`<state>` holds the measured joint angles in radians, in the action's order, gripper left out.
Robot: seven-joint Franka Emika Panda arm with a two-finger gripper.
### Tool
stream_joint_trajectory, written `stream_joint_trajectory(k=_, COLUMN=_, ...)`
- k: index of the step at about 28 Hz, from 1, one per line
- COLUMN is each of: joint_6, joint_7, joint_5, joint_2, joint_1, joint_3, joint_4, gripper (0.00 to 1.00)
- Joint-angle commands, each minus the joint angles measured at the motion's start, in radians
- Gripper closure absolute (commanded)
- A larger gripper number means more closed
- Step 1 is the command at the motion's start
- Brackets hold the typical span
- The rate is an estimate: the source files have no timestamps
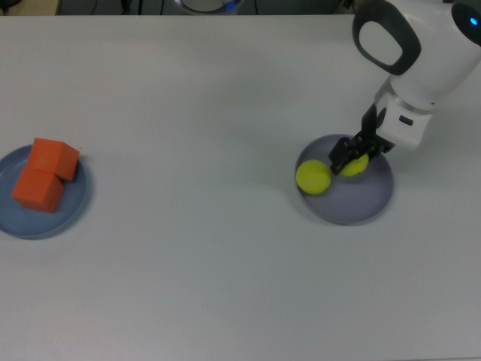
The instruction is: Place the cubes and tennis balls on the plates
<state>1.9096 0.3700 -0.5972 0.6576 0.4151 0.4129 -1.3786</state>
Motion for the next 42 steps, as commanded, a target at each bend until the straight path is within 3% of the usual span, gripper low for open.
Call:
stream_joint_trajectory(k=1, joint_6=0.028, joint_7=0.049, joint_5=-0.017, joint_2=-0.01, joint_1=0.011, joint_3=-0.013, joint_4=-0.043, gripper=0.52)
stream_joint_trajectory(k=6, joint_6=0.014, joint_7=0.049, joint_5=-0.003, joint_2=-0.021, joint_1=0.005, joint_3=-0.013, joint_4=-0.031, gripper=0.0)
stream_joint_trajectory(k=10, joint_6=-0.035, joint_7=0.038, joint_5=0.034, joint_2=-0.064, joint_1=-0.012, joint_3=-0.014, joint_4=-0.022, gripper=0.0)
stream_joint_trajectory(k=15, joint_6=-0.144, joint_7=-0.029, joint_5=0.125, joint_2=-0.137, joint_1=-0.056, joint_3=-0.017, joint_4=-0.002, gripper=0.0)
stream_joint_trajectory(k=20, joint_6=-0.288, joint_7=-0.136, joint_5=0.227, joint_2=-0.266, joint_1=-0.162, joint_3=-0.019, joint_4=0.0, gripper=0.0)
stream_joint_trajectory(k=24, joint_6=-0.409, joint_7=-0.213, joint_5=0.266, joint_2=-0.335, joint_1=-0.223, joint_3=-0.022, joint_4=0.0, gripper=0.0)
stream_joint_trajectory(k=26, joint_6=-0.432, joint_7=-0.232, joint_5=0.307, joint_2=-0.361, joint_1=-0.272, joint_3=-0.029, joint_4=0.0, gripper=0.0)
stream_joint_trajectory(k=29, joint_6=-0.448, joint_7=-0.229, joint_5=0.33, joint_2=-0.391, joint_1=-0.283, joint_3=-0.084, joint_4=0.007, gripper=0.0)
stream_joint_trajectory(k=30, joint_6=-0.452, joint_7=-0.236, joint_5=0.367, joint_2=-0.412, joint_1=-0.282, joint_3=-0.142, joint_4=0.018, gripper=0.0)
stream_joint_trajectory(k=33, joint_6=-0.454, joint_7=-0.238, joint_5=0.5, joint_2=-0.438, joint_1=-0.285, joint_3=-0.235, joint_4=0.038, gripper=0.0)
stream_joint_trajectory(k=34, joint_6=-0.452, joint_7=-0.246, joint_5=0.567, joint_2=-0.466, joint_1=-0.285, joint_3=-0.309, joint_4=0.039, gripper=0.0)
stream_joint_trajectory(k=35, joint_6=-0.449, joint_7=-0.25, joint_5=0.583, joint_2=-0.481, joint_1=-0.28, joint_3=-0.341, joint_4=0.039, gripper=0.0)
stream_joint_trajectory(k=37, joint_6=-0.443, joint_7=-0.276, joint_5=0.599, joint_2=-0.495, joint_1=-0.279, joint_3=-0.376, joint_4=0.041, gripper=0.0)
stream_joint_trajectory(k=42, joint_6=-0.44, joint_7=-0.318, joint_5=0.596, joint_2=-0.497, joint_1=-0.286, joint_3=-0.39, joint_4=0.067, gripper=0.0)
